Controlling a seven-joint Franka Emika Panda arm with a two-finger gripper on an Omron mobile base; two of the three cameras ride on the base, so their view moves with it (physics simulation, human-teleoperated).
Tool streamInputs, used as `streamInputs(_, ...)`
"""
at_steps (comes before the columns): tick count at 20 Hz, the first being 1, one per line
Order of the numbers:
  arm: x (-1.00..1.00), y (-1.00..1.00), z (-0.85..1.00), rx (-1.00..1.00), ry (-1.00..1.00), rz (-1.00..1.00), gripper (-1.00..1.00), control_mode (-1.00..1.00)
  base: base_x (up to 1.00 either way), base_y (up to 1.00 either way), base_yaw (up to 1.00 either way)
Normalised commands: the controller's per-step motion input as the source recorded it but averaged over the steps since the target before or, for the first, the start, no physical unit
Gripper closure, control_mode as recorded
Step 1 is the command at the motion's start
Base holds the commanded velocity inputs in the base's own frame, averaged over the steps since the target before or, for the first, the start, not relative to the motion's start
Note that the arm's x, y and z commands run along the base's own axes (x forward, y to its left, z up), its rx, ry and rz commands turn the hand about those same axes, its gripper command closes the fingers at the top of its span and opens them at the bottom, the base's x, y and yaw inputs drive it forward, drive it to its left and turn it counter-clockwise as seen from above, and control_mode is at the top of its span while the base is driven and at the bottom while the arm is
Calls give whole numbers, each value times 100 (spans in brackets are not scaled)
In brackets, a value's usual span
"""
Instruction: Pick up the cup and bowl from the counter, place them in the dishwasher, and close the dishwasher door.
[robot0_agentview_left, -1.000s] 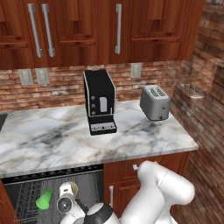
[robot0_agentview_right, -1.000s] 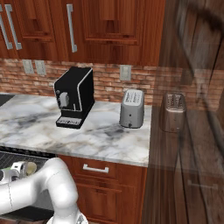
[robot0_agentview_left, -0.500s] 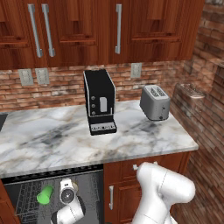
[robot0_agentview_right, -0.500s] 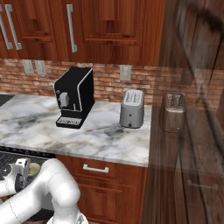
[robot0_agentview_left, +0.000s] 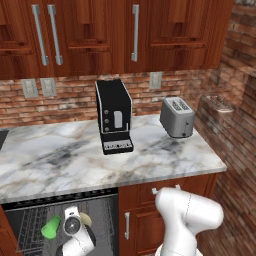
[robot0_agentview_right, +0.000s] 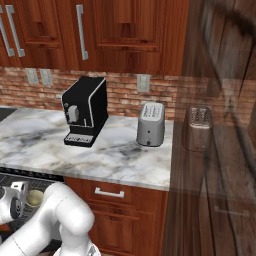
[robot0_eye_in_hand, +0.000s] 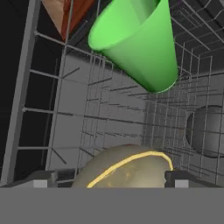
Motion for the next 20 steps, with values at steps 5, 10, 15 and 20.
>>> streamInputs(5, -27, 20, 14, -9, 0, 0, -100, -100, 0, 0, 0)
streamInputs(10, -7, 7, 4, -3, 0, 0, -100, -100, 0, 0, 0)
streamInputs(15, -1, 3, 5, 0, 0, 0, -100, -100, 0, 0, 0)
streamInputs(20, -10, 0, 8, 0, 0, 0, -100, -100, 0, 0, 0)
